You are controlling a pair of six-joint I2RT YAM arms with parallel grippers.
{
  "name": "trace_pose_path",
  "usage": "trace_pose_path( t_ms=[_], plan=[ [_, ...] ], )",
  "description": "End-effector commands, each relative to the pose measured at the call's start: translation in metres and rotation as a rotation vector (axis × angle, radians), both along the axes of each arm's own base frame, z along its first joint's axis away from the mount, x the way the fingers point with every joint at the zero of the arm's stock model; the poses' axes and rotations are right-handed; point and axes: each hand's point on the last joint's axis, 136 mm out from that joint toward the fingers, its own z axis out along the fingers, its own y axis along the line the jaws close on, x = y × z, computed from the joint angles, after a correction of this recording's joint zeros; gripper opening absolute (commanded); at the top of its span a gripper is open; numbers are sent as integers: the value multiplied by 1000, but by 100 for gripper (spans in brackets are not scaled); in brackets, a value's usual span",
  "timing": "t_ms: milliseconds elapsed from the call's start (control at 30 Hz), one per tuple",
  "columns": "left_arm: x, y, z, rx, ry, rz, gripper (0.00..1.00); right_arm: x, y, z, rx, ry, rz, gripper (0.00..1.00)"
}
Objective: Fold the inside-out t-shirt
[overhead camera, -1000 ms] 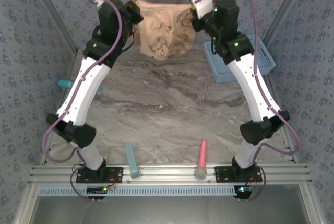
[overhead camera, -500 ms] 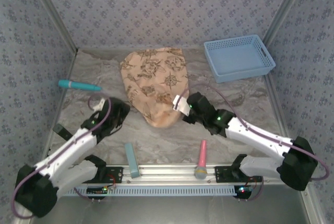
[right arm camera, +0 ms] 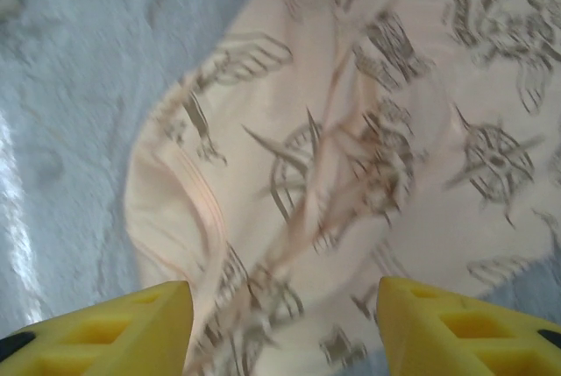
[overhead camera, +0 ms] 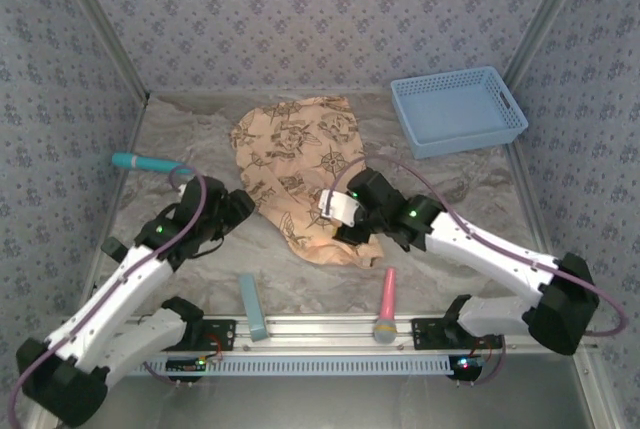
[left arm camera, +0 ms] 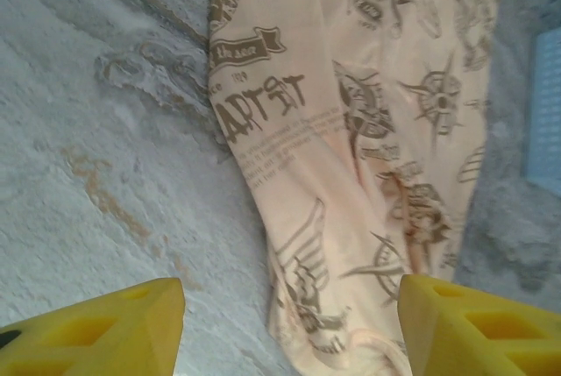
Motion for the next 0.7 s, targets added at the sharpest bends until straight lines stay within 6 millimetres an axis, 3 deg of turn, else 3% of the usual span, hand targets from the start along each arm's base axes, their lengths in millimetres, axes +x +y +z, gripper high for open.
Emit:
trace_pose_path(
  t_ms=[0, 167, 367, 400, 467, 667],
  plan=[
    [10, 2, -12, 93, 56, -63, 64, -3, 27, -13, 63, 121, -19, 61],
    [30, 19, -13, 127, 66, 5, 63, 19, 58, -47, 110, 219, -248, 61],
    [28, 43, -22, 129, 82, 72, 62, 5, 85, -91, 38, 255, -278, 61],
    [27, 47, -23, 126, 82, 81, 62, 8, 86, -98, 28, 248, -295, 55],
    [26, 52, -23, 120, 76, 98, 61, 11, 86, -105, 23, 236, -314, 28],
    [23, 59, -23, 105, 63, 118, 61, -16, 101, -77, 112, 290, -114, 1]
  ],
)
